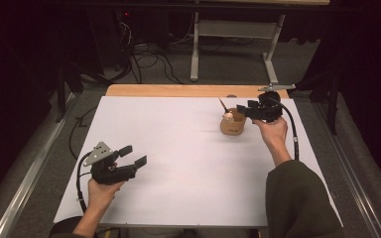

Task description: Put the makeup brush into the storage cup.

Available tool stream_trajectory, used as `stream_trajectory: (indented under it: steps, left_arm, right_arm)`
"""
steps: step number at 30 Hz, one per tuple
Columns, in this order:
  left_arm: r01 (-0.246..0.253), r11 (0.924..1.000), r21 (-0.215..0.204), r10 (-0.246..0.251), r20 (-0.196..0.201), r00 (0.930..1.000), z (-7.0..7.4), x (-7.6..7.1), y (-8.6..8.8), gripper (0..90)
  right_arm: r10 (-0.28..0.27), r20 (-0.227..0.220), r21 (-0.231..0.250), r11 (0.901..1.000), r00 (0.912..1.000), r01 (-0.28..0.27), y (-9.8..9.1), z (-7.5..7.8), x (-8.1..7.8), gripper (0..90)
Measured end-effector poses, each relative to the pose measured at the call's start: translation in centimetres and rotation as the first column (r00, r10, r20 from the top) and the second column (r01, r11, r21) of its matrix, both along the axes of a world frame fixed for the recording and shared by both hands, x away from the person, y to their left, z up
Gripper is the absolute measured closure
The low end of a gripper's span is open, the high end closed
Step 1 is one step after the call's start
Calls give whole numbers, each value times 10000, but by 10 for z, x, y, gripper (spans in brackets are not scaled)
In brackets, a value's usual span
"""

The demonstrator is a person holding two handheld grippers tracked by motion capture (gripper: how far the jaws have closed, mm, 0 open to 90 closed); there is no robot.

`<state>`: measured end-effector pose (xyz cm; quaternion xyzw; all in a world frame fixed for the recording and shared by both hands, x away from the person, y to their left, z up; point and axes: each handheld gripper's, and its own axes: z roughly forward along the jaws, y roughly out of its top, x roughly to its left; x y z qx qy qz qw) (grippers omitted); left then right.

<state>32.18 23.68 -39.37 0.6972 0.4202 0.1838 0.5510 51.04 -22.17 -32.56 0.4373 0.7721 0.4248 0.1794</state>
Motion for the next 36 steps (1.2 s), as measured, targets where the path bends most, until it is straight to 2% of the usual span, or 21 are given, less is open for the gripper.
stream_trajectory:
  steps: [18, 36]
  left_arm:
    - [-32, 10000, -9, 32, 0, 10000, 0, 0, 0, 280]
    - [-40, 10000, -32, 40, 2, 10000, 0, 0, 0, 280]
  right_arm:
    - [110, 261, 34, 9999, 9996, -111, -8, 10, -14, 455]
    - [215, 368, 71, 9997, 9991, -217, -14, 10, -25, 451]
